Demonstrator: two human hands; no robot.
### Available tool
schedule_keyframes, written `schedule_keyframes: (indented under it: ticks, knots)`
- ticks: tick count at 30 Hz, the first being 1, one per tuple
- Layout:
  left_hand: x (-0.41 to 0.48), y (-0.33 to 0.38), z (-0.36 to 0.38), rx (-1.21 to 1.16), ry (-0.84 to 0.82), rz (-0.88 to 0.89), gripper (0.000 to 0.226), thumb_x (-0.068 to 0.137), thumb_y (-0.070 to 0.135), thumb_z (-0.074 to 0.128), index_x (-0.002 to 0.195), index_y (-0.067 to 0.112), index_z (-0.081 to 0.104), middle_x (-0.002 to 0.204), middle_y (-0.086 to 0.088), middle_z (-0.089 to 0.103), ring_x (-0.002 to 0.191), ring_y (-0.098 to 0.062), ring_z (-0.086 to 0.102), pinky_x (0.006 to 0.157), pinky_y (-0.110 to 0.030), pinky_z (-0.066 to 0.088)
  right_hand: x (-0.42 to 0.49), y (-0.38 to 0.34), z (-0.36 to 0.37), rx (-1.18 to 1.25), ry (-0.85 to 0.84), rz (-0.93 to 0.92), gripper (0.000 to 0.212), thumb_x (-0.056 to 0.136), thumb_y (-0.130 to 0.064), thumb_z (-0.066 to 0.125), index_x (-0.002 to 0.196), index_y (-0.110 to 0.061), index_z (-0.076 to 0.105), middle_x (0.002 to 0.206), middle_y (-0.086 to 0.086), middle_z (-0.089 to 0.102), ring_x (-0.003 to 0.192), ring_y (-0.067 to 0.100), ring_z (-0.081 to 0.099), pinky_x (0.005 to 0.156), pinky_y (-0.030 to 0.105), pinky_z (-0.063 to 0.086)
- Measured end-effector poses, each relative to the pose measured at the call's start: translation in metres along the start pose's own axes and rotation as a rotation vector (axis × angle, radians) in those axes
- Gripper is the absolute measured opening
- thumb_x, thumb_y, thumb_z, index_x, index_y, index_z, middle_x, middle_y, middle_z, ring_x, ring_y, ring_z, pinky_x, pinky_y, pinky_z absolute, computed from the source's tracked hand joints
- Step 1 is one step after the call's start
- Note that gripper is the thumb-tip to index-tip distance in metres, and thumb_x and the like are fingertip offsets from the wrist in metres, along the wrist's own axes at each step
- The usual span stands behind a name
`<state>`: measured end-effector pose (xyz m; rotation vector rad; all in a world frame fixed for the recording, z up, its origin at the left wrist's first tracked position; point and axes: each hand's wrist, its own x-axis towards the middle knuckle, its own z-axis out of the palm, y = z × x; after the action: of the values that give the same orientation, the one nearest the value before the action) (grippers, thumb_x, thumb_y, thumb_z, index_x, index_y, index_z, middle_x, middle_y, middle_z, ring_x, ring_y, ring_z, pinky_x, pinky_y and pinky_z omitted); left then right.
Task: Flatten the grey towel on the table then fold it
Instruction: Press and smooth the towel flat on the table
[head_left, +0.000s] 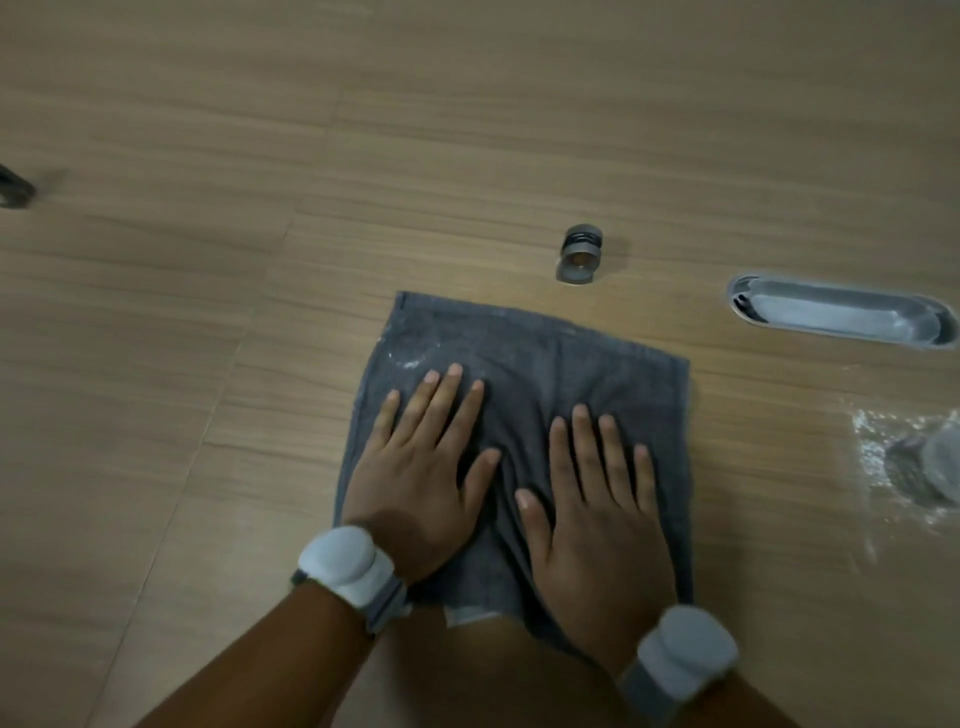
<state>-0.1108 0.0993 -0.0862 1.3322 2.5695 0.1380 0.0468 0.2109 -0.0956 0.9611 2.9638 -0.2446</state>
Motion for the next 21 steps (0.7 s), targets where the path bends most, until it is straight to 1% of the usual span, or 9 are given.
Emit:
schedule_keyframes:
  ticks: [4, 6, 9, 11, 13, 16, 18, 20, 21]
  knots:
    - [0.015, -0.051, -0.013, 0.008, 0.034, 0.051, 0.071, 0.100, 0.063, 0.015, 0.161, 0.027, 0.013, 0.168, 0.001, 0.010, 0.155, -0.018, 0.006, 0.125, -0.047, 0.008, 0.036, -0.029, -0.001, 0.017, -0.004, -0.085, 0.069, 0.105, -0.056, 0.023, 0.159, -0.013, 0.028, 0.167, 0.010, 0.023, 0.156, 0.030, 0.016, 0.124, 0.058, 0.015]
    - [0.041, -0.078, -0.022, 0.024, 0.059, 0.026, 0.072, 0.099, 0.064, 0.016, 0.161, 0.027, 0.015, 0.168, -0.001, 0.014, 0.155, -0.020, 0.011, 0.125, -0.046, 0.007, 0.077, -0.042, -0.005, 0.032, -0.017, -0.126, 0.070, 0.104, -0.057, 0.022, 0.160, -0.016, 0.026, 0.168, 0.007, 0.022, 0.156, 0.028, 0.015, 0.125, 0.056, 0.011]
    - [0.097, -0.116, -0.034, 0.044, 0.078, -0.043, 0.077, 0.095, 0.068, 0.010, 0.161, 0.027, 0.013, 0.169, -0.002, 0.011, 0.155, -0.021, 0.009, 0.125, -0.044, 0.003, 0.151, -0.059, -0.005, 0.076, -0.063, -0.130, 0.073, 0.101, -0.061, 0.015, 0.162, -0.021, 0.015, 0.171, 0.000, 0.009, 0.157, 0.023, 0.005, 0.127, 0.051, 0.001]
    - [0.131, -0.130, -0.041, 0.042, 0.048, -0.085, 0.081, 0.092, 0.071, 0.007, 0.161, 0.028, 0.009, 0.169, 0.000, 0.005, 0.155, -0.020, 0.005, 0.124, -0.044, 0.001, 0.192, -0.058, -0.006, 0.116, -0.112, -0.120, 0.075, 0.100, -0.065, 0.014, 0.163, -0.025, 0.008, 0.172, -0.005, 0.000, 0.158, 0.019, -0.001, 0.125, 0.049, 0.003]
    - [0.150, -0.136, -0.044, 0.030, 0.047, -0.112, 0.081, 0.092, 0.071, 0.007, 0.161, 0.028, 0.008, 0.169, 0.002, 0.003, 0.155, -0.020, 0.002, 0.124, -0.045, 0.000, 0.217, -0.054, -0.006, 0.114, -0.114, -0.115, 0.076, 0.099, -0.068, 0.015, 0.163, -0.027, 0.006, 0.171, -0.007, -0.003, 0.157, 0.018, -0.003, 0.124, 0.049, 0.003]
    - [0.144, -0.125, -0.042, 0.011, 0.066, -0.129, 0.079, 0.094, 0.067, 0.005, 0.161, 0.026, 0.007, 0.170, 0.000, 0.001, 0.155, -0.021, 0.000, 0.125, -0.046, -0.001, 0.213, -0.050, -0.007, 0.088, -0.103, -0.109, 0.076, 0.100, -0.067, 0.012, 0.163, -0.025, 0.005, 0.172, -0.004, -0.003, 0.157, 0.020, -0.006, 0.126, 0.045, -0.006]
    - [0.126, -0.111, -0.037, 0.007, 0.095, -0.128, 0.076, 0.096, 0.064, 0.006, 0.161, 0.025, 0.007, 0.169, -0.001, 0.001, 0.155, -0.020, -0.001, 0.125, -0.046, -0.002, 0.190, -0.048, -0.008, 0.091, -0.083, -0.097, 0.075, 0.100, -0.065, 0.010, 0.163, -0.024, 0.006, 0.172, -0.002, -0.001, 0.158, 0.021, -0.005, 0.126, 0.045, -0.008]
    - [0.100, -0.091, -0.031, 0.004, 0.104, -0.126, 0.074, 0.098, 0.062, 0.007, 0.161, 0.024, 0.007, 0.169, 0.000, 0.001, 0.155, -0.019, -0.002, 0.125, -0.044, -0.004, 0.155, -0.040, -0.009, 0.095, -0.048, -0.103, 0.074, 0.101, -0.064, 0.013, 0.163, -0.023, 0.011, 0.171, 0.000, 0.006, 0.158, 0.022, 0.001, 0.127, 0.045, -0.003]
    - [0.083, -0.078, -0.025, 0.000, 0.101, -0.129, 0.073, 0.098, 0.062, 0.007, 0.161, 0.024, 0.006, 0.169, 0.000, 0.001, 0.155, -0.019, -0.003, 0.125, -0.044, -0.005, 0.133, -0.031, -0.009, 0.082, -0.025, -0.105, 0.074, 0.102, -0.064, 0.015, 0.163, -0.023, 0.015, 0.171, 0.000, 0.010, 0.158, 0.022, 0.005, 0.128, 0.044, 0.002]
